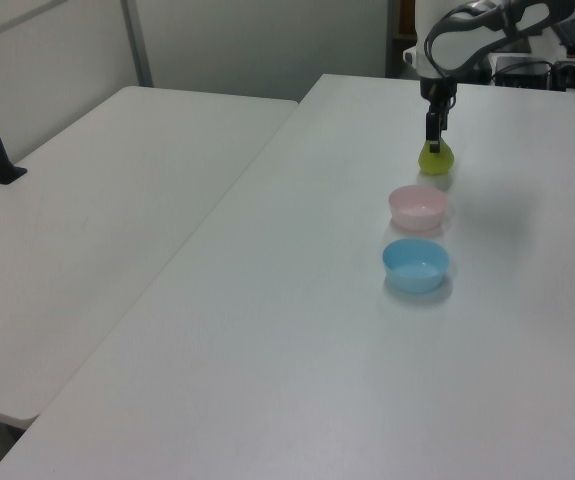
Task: Place the pear in the bowl
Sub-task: 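Close the gripper around the green pear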
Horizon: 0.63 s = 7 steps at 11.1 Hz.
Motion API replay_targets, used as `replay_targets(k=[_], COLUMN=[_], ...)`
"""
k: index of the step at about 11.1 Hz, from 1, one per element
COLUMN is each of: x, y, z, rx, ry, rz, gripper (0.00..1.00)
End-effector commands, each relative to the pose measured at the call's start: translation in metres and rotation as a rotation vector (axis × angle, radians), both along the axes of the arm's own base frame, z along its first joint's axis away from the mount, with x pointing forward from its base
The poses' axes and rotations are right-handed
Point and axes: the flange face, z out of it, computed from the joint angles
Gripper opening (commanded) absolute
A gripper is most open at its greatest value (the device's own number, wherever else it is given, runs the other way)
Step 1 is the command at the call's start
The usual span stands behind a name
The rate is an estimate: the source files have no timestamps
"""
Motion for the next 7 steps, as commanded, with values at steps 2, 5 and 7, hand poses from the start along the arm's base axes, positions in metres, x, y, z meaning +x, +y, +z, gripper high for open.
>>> replay_targets(k=[2,5,7], x=[0.004,0.004,0.004], y=[-0.004,-0.009,-0.009], z=[-0.027,-0.037,-0.039], rx=[-0.027,-0.041,-0.039], ry=[-0.005,-0.002,0.002], rz=[0.042,0.049,0.061], gripper=[1.0,0.9,0.73])
